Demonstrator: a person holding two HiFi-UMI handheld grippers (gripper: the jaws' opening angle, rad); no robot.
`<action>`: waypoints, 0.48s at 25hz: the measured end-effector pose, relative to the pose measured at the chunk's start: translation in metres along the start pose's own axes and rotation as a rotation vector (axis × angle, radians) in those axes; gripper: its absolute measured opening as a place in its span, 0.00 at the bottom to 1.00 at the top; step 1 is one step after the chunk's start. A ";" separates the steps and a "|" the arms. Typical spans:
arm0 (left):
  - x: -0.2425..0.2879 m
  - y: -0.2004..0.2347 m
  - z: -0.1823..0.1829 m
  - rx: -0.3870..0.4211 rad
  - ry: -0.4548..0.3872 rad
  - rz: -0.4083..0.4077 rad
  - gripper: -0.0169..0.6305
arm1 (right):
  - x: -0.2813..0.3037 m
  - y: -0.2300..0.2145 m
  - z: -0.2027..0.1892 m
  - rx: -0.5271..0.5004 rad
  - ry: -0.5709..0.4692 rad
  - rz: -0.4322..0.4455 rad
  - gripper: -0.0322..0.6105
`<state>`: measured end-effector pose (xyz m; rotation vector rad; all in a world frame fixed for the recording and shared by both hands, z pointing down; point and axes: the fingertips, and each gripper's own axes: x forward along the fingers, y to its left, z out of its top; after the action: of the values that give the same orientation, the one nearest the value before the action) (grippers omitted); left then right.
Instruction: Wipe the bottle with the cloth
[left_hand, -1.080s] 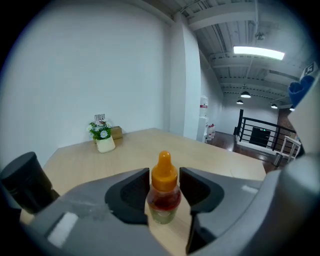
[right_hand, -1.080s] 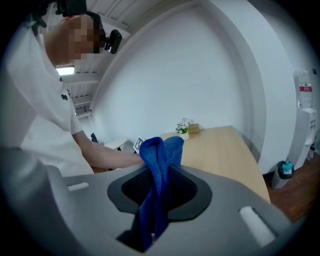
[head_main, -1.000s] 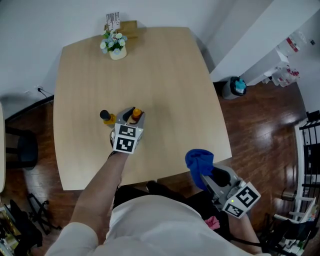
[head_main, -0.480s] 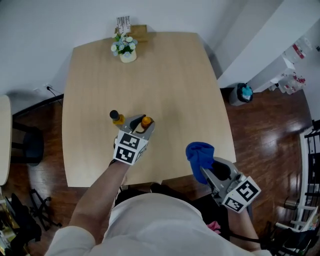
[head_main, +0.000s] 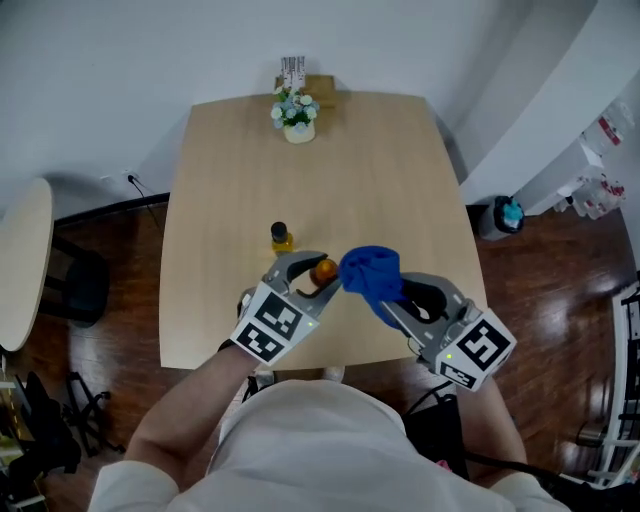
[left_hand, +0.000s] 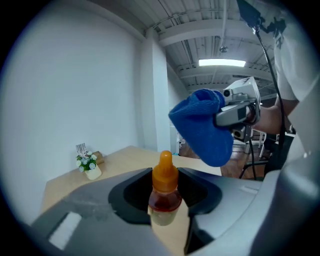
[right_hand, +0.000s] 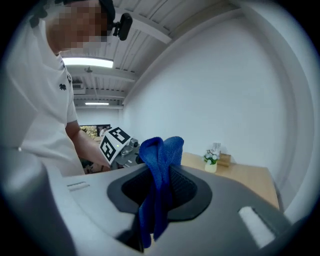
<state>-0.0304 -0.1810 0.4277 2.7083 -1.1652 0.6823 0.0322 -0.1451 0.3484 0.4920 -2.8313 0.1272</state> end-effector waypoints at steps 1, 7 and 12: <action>-0.006 -0.001 0.000 0.009 0.004 -0.003 0.27 | 0.008 0.006 0.005 -0.024 0.003 0.022 0.19; -0.033 0.001 -0.011 -0.002 0.027 -0.017 0.27 | 0.049 0.038 0.019 -0.130 0.058 0.103 0.19; -0.052 0.015 -0.006 0.017 0.010 -0.018 0.27 | 0.060 0.039 0.008 -0.105 0.099 0.094 0.19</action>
<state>-0.0743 -0.1559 0.4088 2.7224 -1.1371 0.7056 -0.0378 -0.1286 0.3553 0.3206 -2.7470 0.0200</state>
